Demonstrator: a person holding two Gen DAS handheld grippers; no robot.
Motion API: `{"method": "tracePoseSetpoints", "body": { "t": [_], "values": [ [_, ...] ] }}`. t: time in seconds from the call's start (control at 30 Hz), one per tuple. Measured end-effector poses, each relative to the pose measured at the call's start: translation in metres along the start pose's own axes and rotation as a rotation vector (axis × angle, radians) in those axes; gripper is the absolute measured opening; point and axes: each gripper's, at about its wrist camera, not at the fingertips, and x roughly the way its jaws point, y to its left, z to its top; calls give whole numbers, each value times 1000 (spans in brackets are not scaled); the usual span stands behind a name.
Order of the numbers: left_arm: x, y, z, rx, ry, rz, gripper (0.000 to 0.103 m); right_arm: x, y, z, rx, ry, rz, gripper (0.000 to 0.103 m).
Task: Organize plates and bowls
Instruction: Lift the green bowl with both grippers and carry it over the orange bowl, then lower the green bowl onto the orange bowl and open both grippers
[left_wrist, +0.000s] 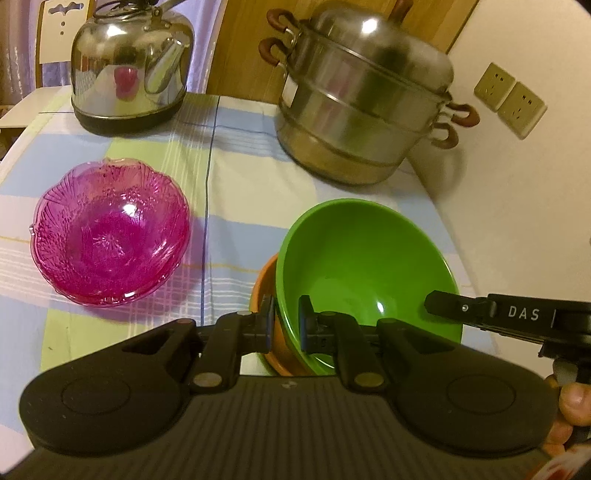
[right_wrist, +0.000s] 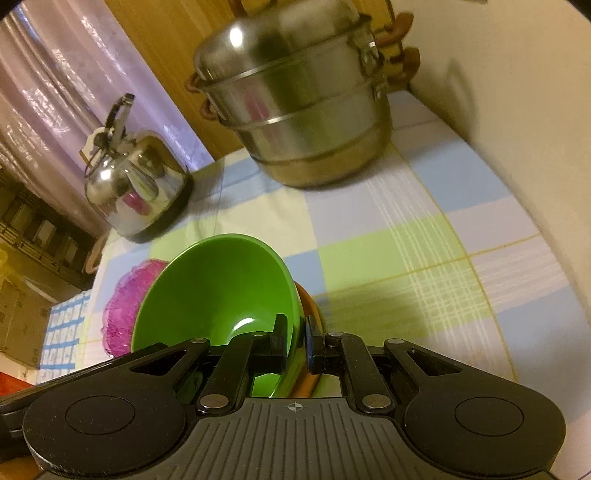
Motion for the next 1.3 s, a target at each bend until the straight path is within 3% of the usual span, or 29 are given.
{"method": "tracePoseSetpoints", "body": {
  "t": [0.6, 0.7, 0.73, 0.8, 0.83, 0.87, 1.07, 1.3],
  "values": [
    [9, 4, -3, 8, 6, 8, 11, 18, 0, -8, -37, 18, -12, 8],
    [9, 6, -3, -8, 8, -6, 20, 18, 0, -10, -30, 16, -7, 9],
    [8, 6, -3, -9, 4, -7, 25, 18, 0, -10, -26, 8, -11, 13],
    [5, 6, -4, -6, -12, 3, 28, 15, 0, -10, -24, -10, -10, 31],
    [2, 6, -5, -7, -21, 6, 28, 13, 0, -11, -20, -23, -1, 53],
    [-2, 7, -6, -15, -32, 3, 28, 9, -1, -11, -12, -41, 7, 62],
    [-35, 12, -15, -53, -100, -2, 33, -10, -8, -18, 45, -68, 13, 63],
    [-76, 15, -52, -82, -118, 12, 52, -46, -17, -56, 132, -76, 13, 63]
  ]
}}
